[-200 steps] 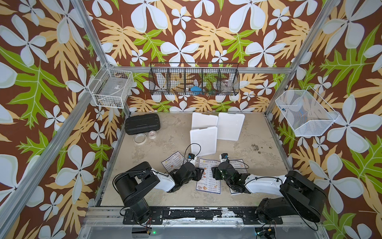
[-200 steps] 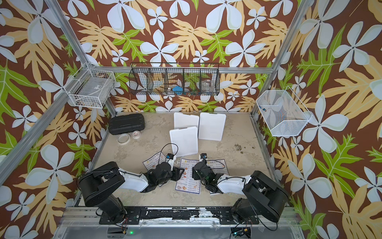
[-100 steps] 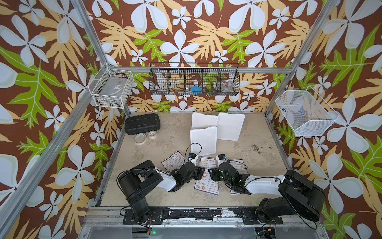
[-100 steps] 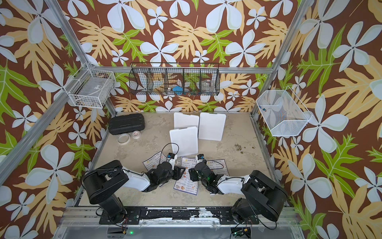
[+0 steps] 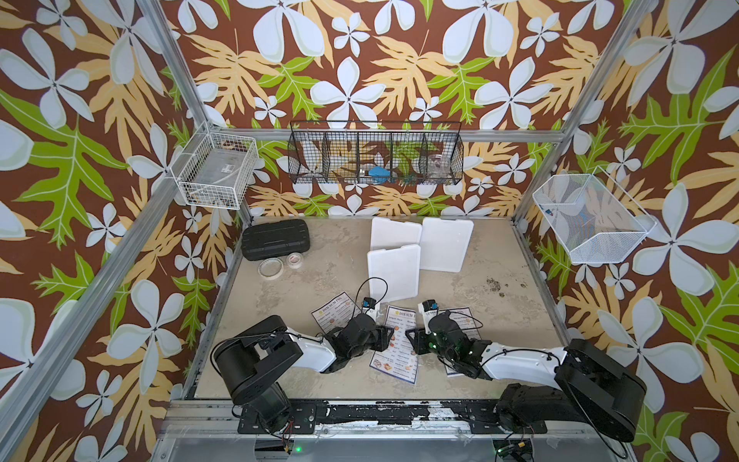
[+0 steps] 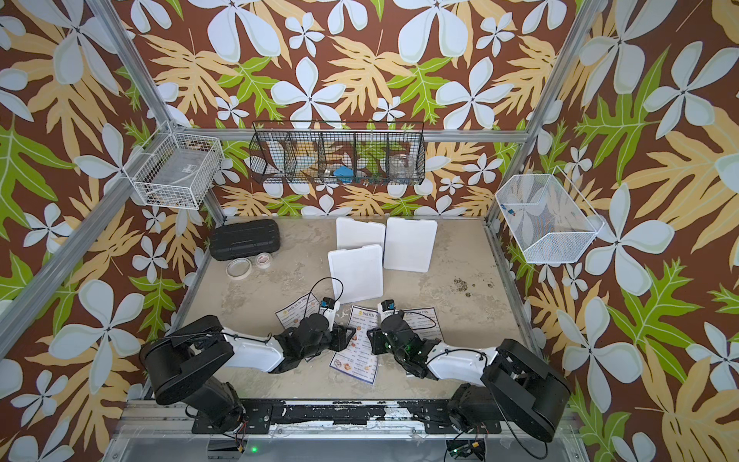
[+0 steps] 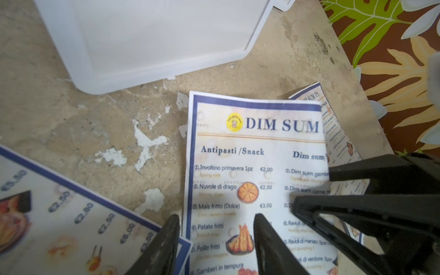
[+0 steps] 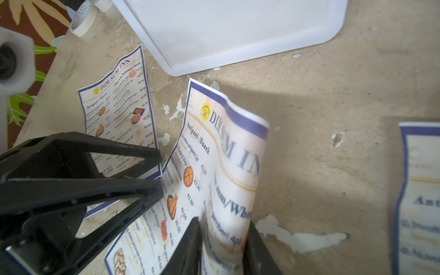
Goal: Insert the menus into the narrow rack
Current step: Pick up the menu from the center of the board.
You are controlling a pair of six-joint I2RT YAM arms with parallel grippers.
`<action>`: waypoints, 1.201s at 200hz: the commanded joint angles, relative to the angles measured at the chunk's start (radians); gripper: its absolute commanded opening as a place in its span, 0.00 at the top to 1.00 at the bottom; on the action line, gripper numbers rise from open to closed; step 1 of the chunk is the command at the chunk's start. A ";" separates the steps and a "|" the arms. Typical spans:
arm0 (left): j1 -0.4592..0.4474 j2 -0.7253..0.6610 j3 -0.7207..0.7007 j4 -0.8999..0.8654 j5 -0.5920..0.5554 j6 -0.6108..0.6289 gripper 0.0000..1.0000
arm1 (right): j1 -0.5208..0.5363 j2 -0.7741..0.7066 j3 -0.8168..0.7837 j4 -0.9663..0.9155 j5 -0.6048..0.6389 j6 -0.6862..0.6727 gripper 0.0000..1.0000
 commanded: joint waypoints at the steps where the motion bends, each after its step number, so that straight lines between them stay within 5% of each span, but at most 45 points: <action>1: -0.002 -0.043 0.001 -0.034 0.009 0.015 0.46 | 0.000 -0.025 0.002 0.048 -0.012 -0.034 0.75; 126: -0.003 -0.438 -0.056 -0.064 -0.148 0.067 0.41 | -0.101 -0.207 -0.015 0.116 -0.183 -0.156 0.81; 162: 0.001 -0.546 -0.042 -0.159 -0.116 0.177 0.48 | -0.101 -0.339 -0.068 0.152 -0.168 -0.210 0.77; 215: 0.095 -0.672 -0.183 0.030 0.164 0.222 0.41 | -0.101 -0.497 -0.094 0.128 -0.158 -0.241 0.76; 240: 0.095 -0.713 -0.230 0.080 0.189 0.240 0.45 | -0.101 -0.547 -0.096 0.119 -0.154 -0.247 0.76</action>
